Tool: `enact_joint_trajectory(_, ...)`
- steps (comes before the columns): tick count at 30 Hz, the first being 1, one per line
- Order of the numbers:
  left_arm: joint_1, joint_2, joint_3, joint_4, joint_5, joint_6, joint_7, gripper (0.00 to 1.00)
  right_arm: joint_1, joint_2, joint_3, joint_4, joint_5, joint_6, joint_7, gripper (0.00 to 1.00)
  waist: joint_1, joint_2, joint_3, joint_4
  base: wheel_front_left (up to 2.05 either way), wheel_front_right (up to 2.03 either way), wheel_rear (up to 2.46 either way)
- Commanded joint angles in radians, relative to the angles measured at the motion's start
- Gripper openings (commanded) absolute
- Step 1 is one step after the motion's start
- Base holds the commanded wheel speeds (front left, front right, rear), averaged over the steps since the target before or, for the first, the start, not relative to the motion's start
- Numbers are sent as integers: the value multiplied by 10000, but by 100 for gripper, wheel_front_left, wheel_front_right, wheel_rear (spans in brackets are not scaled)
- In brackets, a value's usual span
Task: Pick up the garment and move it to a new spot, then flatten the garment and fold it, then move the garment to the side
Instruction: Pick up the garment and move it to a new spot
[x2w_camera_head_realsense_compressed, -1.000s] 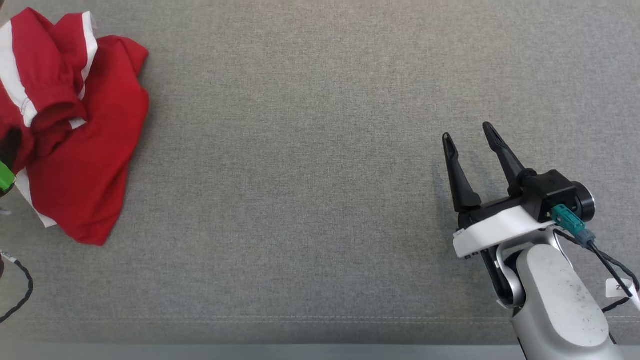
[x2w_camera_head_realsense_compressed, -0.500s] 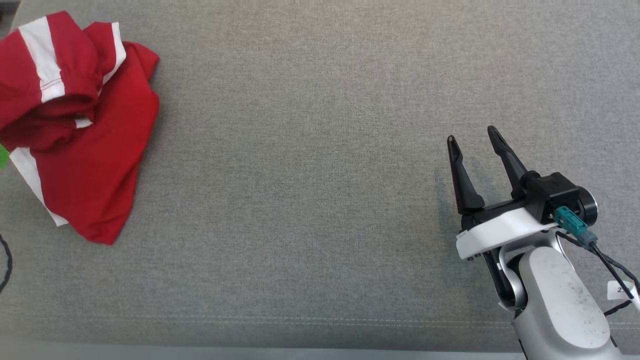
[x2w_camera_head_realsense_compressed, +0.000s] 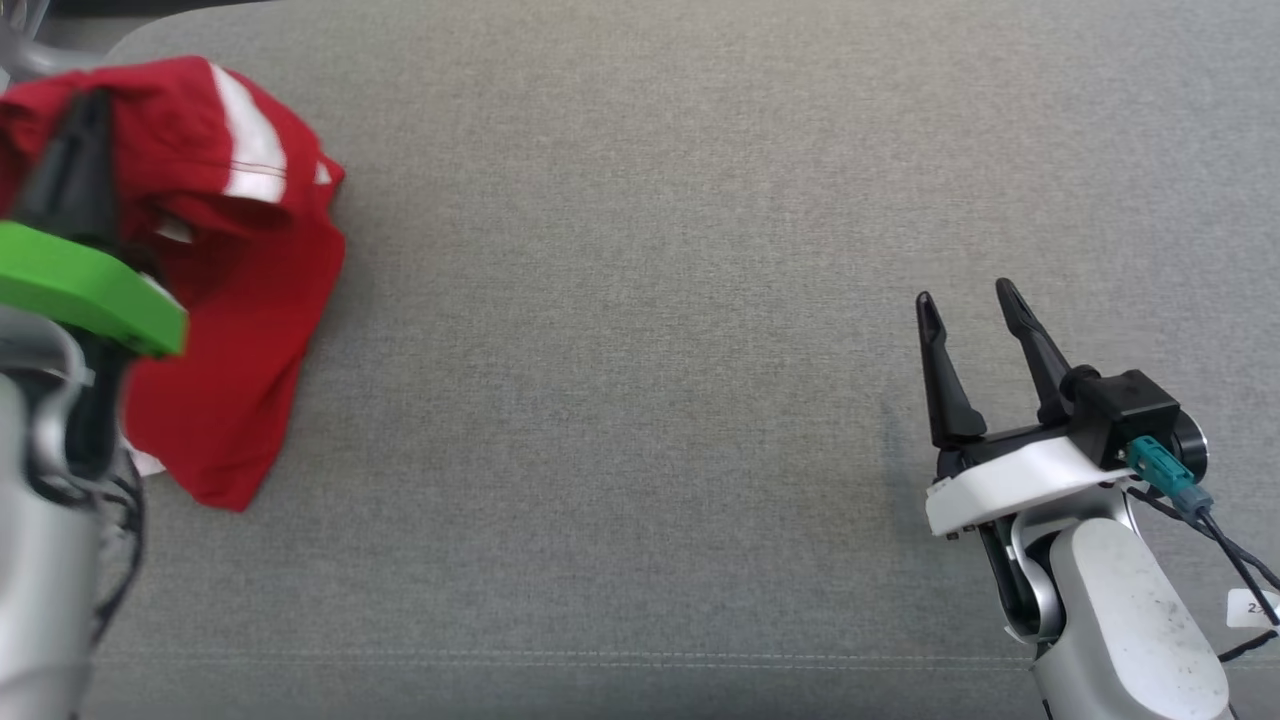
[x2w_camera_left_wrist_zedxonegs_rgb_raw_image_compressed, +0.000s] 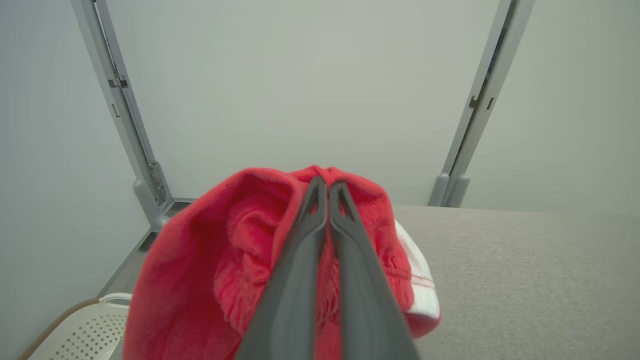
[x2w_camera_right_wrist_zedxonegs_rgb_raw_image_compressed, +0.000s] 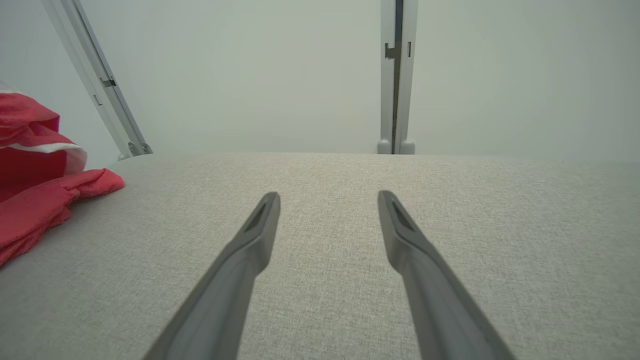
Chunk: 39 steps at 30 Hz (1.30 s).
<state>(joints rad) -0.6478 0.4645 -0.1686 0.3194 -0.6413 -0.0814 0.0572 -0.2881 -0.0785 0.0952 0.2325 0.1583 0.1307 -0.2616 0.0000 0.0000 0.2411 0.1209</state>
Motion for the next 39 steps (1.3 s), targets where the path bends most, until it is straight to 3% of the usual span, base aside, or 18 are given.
enact_joint_trajectory(1,491,-211,-186,-614,189,207,-149,0,146,-1,-115,-91,33,1,-37,100,0,0,-161,-191,0,0,0)
enact_joint_trajectory(7,1818,-1116,-1265,-2685,664,699,-176,0,269,102,-302,-258,-14,1,-37,100,0,0,-181,-625,0,0,0)
enact_joint_trajectory(14,2241,-2009,-2816,-3264,1172,572,10,0,85,169,-346,-379,47,1,-37,100,0,0,85,-1489,0,0,0)
enact_joint_trajectory(21,1307,-2879,-3655,-2367,1482,351,-149,0,-103,226,-338,-474,138,1,-37,100,0,0,482,-2638,0,0,0)
enact_joint_trajectory(28,-147,-3488,-3829,-986,1752,256,-506,0,-219,265,-281,-547,305,1,-35,100,0,0,965,-3816,0,0,0)
enact_joint_trajectory(34,-879,-3671,-3845,201,1819,341,-643,0,-227,273,-176,-614,654,1,-37,100,0,0,1290,-4405,0,0,0)
enact_joint_trajectory(39,-1134,-3801,-4033,1288,1578,90,-543,0,-221,273,-168,-672,838,1,-37,100,0,0,1499,-4554,0,0,0)
